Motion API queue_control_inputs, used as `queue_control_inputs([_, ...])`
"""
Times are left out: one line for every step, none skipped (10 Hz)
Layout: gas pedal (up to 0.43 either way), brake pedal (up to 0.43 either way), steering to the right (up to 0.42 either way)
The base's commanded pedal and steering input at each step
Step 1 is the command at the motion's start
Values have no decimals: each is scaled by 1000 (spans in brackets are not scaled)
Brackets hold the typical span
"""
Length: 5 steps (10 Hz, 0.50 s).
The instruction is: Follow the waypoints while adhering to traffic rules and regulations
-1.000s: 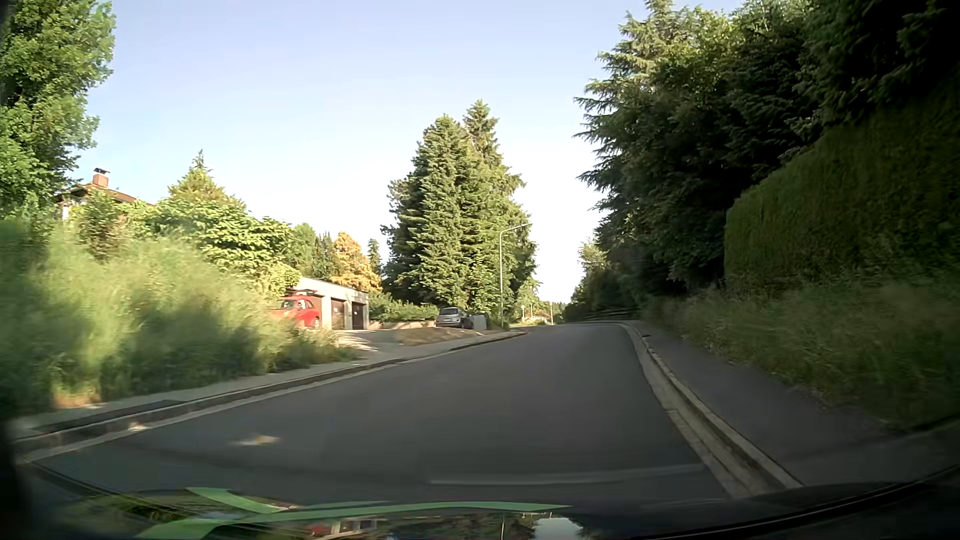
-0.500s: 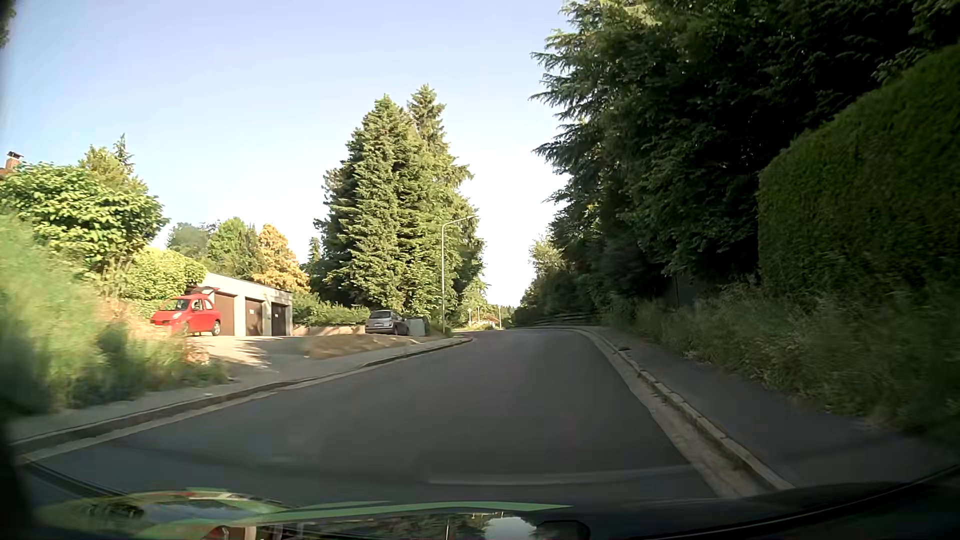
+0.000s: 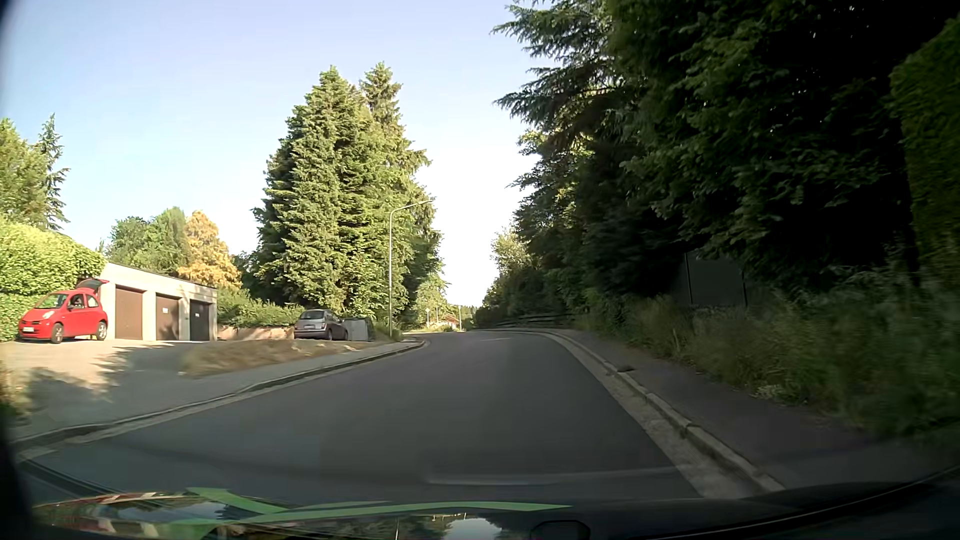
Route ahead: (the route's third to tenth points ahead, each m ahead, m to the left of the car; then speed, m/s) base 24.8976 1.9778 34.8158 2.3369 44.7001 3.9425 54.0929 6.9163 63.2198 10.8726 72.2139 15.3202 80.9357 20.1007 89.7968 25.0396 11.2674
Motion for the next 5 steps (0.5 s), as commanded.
queue_control_inputs([260, 0, 23])
queue_control_inputs([260, 0, 20])
queue_control_inputs([240, 0, 17])
queue_control_inputs([228, 0, 16])
queue_control_inputs([228, 0, 13])
